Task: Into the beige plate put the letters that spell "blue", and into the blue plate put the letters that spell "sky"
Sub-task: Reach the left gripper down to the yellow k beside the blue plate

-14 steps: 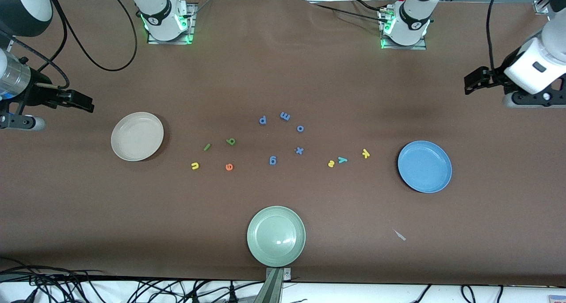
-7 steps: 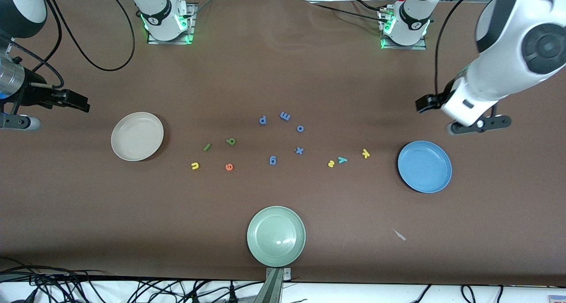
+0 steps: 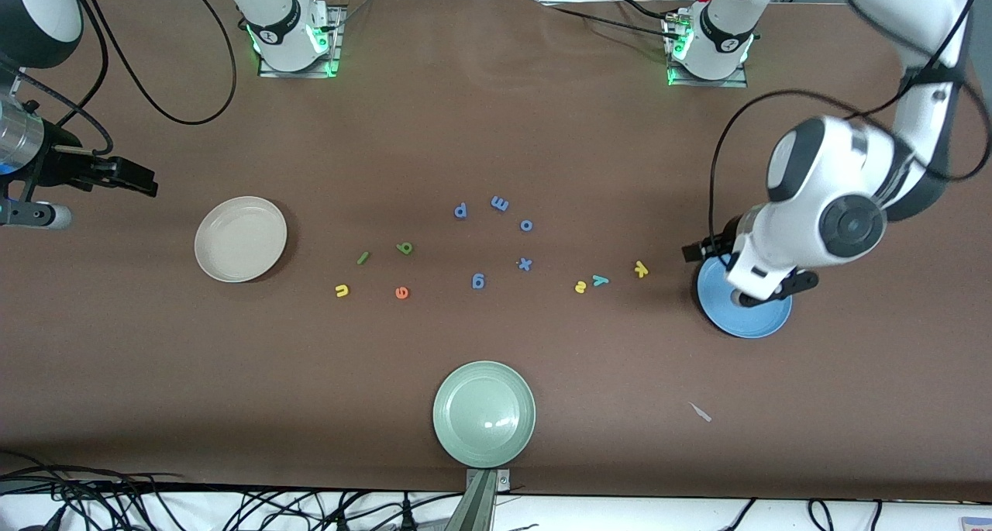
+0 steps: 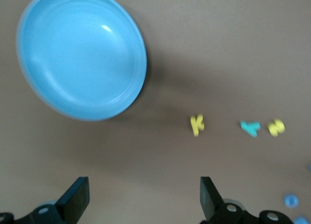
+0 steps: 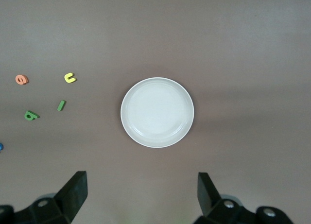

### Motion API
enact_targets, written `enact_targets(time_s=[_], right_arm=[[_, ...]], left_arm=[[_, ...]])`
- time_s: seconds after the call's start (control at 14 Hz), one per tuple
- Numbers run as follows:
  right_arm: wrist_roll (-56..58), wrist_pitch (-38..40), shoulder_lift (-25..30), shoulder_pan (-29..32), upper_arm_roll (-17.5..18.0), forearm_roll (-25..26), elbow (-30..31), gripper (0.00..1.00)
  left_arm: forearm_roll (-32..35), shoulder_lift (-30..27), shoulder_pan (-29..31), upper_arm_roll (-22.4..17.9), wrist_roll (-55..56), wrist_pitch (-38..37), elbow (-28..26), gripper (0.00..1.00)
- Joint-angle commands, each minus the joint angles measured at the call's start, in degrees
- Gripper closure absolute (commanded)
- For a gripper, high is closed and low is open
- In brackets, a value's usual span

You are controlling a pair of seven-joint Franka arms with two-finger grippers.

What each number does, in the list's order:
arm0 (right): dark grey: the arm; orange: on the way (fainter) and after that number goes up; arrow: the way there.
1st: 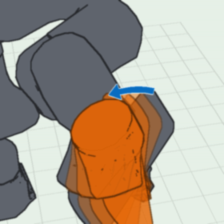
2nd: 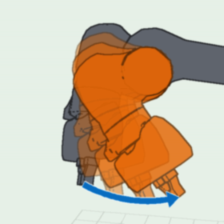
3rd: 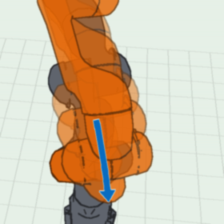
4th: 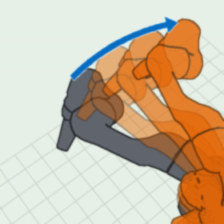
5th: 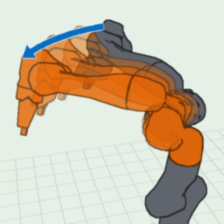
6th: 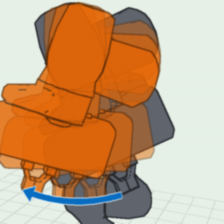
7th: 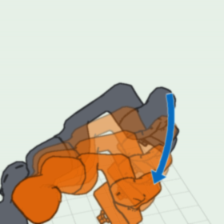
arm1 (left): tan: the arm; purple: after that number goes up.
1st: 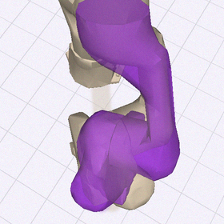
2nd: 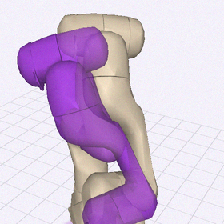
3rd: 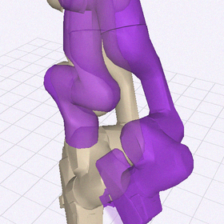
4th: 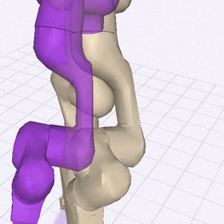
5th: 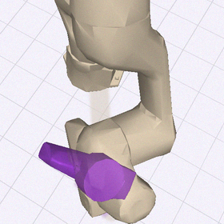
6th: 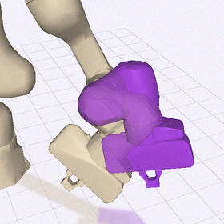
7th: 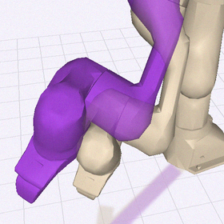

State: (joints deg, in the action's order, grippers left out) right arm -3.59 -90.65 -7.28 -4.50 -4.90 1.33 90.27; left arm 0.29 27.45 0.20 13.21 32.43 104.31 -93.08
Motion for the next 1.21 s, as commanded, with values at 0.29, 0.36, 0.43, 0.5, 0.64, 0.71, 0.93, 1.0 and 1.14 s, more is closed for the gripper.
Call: enact_targets(time_s=[0.29, 0.36, 0.43, 0.5, 0.64, 0.71, 0.93, 1.0, 1.14], right_arm=[[0.3, -0.5, -0.7, 0.5, 0.1, 0.2, 0.0, 0.0], [0.3, -0.8, -1.9, 0.5, 0.1, 0.2, -0.1, 0.0], [0.9, -1.2, -2.4, 0.5, 0.1, 0.2, -0.1, 0.0], [1.0, -1.5, -3.4, 0.3, 0.3, 0.3, -0.1, 0.0], [1.0, -3.8, -5.8, -0.4, 1.2, 0.3, -0.2, 0.0], [1.0, -6.0, -6.9, -1.0, 2.1, 0.3, -0.2, 0.0], [0.2, -11.4, -10.7, -2.0, 4.8, 0.1, -0.2, 0.0], [0.0, -13.3, -12.2, -2.1, 5.5, -0.4, -0.4, 0.0], [-0.2, -16.7, -15.5, -2.1, 6.8, -1.9, -0.2, 0.0]], left_arm=[[0.4, 12.9, -1.5, 0.0, 5.5, 17.1, 0.6, 0.0], [1.0, 13.3, -2.3, 0.0, 7.6, 18.2, 0.3, 0.0], [2.2, 13.5, -3.3, 0.0, 9.7, 18.6, 0.1, 0.0], [3.2, 13.5, -4.1, 0.0, 12.9, 18.8, -0.4, 0.0], [3.3, 13.7, -5.7, 0.0, 17.1, 20.8, -2.4, 0.0], [3.3, 13.3, -6.4, -0.1, 18.9, 23.1, -4.8, 0.0], [7.6, 11.0, -6.2, 0.0, 20.9, 29.8, -11.6, 0.01], [8.0, 9.7, -6.1, 0.1, 21.4, 29.8, -12.6, 0.02], [8.0, 7.7, -6.4, 0.2, 23.0, 29.2, -13.7, 0.08]])
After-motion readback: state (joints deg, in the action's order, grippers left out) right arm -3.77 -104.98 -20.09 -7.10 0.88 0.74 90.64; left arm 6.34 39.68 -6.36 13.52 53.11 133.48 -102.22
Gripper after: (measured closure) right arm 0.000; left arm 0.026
